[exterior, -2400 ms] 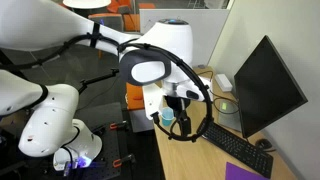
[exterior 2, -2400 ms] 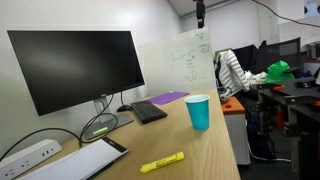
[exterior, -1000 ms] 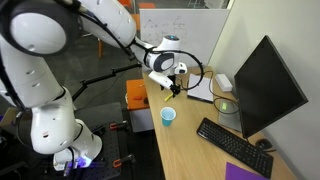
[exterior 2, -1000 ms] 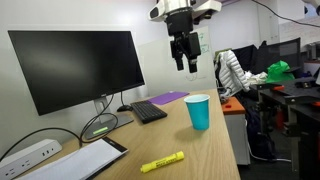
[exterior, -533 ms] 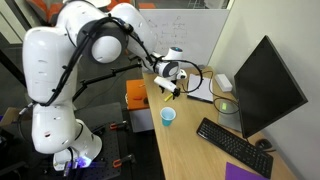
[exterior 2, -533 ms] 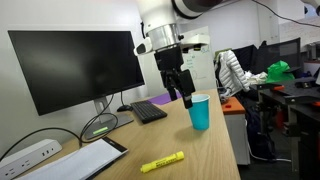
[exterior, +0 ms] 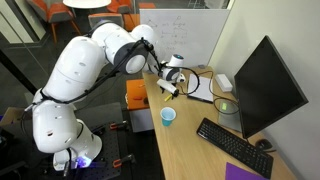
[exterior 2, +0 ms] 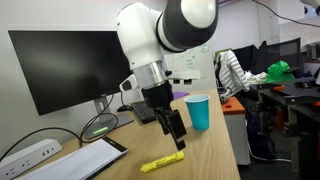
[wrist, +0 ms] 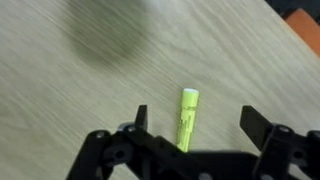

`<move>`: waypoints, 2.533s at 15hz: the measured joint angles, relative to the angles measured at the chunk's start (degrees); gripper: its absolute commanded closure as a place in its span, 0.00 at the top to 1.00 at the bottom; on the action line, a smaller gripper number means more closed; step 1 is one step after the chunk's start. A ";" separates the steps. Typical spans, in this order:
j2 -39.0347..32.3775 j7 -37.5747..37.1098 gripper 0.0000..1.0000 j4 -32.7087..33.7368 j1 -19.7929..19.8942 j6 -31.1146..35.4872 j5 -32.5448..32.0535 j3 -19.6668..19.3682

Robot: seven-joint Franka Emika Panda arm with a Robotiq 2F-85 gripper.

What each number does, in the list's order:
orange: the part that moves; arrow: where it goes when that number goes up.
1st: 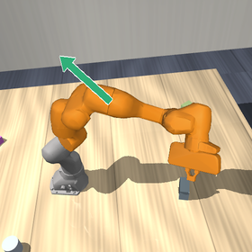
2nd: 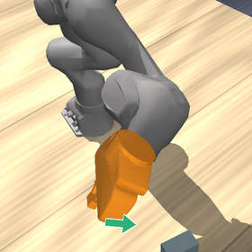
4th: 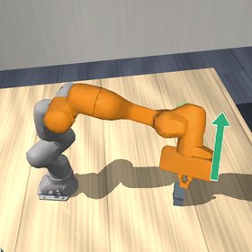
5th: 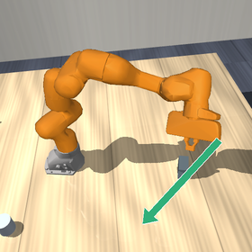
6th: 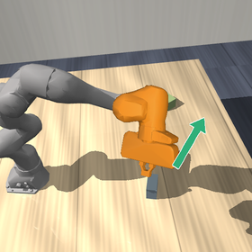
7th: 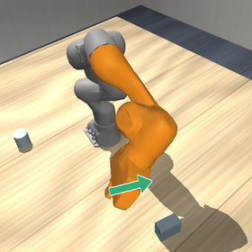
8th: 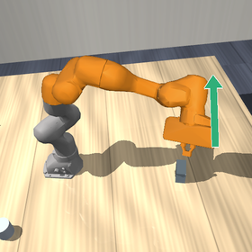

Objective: Put the marker inside the cup

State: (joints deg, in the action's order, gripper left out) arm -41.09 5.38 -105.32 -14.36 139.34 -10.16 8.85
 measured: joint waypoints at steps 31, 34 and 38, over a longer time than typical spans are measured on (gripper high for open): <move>-5.43 43.65 0.05 10.01 20.19 -3.87 8.65 16.73; -1.32 57.05 0.05 5.97 25.96 -8.10 14.40 20.23; 4.14 75.21 0.05 2.40 30.84 -18.22 22.95 20.99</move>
State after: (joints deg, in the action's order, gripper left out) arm -36.96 80.59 -102.92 16.48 121.12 12.79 29.84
